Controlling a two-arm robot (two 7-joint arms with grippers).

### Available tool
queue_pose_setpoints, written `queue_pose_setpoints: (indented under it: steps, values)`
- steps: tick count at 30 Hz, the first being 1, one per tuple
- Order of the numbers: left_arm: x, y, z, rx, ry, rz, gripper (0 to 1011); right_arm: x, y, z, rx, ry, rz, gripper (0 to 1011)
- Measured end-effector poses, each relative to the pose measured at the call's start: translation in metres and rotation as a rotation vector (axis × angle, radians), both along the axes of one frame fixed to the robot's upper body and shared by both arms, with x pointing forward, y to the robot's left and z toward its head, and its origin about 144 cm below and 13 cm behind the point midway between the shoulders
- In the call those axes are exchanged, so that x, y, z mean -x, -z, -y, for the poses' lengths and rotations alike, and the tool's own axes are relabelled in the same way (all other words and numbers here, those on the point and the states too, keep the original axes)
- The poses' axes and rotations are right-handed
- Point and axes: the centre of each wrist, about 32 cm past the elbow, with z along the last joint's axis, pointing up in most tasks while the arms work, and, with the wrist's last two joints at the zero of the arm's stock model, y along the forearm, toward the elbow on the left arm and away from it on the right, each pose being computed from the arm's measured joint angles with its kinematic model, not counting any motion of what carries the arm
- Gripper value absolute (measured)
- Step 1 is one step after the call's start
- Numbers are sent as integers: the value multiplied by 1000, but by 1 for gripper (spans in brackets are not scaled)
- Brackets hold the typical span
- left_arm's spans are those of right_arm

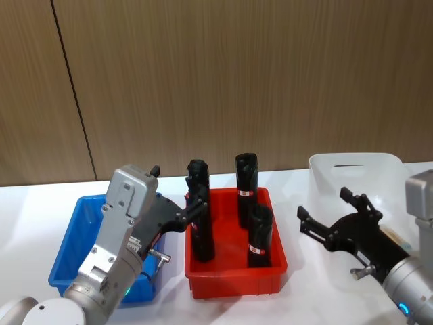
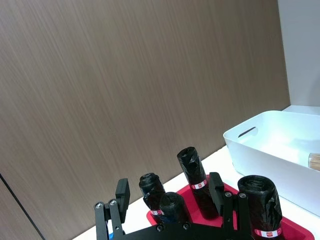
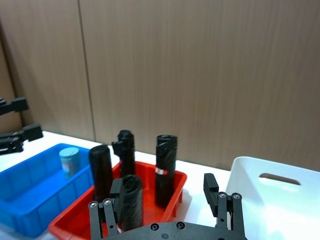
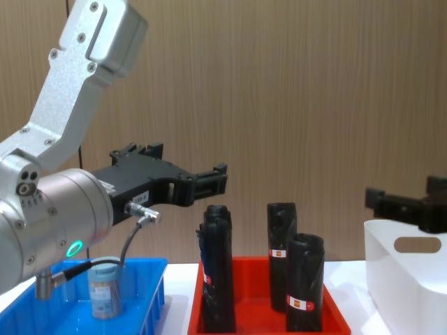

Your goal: Pick the cotton swabs from the blue box and place them into the white box.

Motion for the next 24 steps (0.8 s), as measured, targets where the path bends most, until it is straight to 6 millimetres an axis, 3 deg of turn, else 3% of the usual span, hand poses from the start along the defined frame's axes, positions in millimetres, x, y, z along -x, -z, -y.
queue_pose_setpoints:
  steps: [24]
  values:
    - [0,0,0,0,0,-1,1004,-40,19,-4,37,-151,-118,1002]
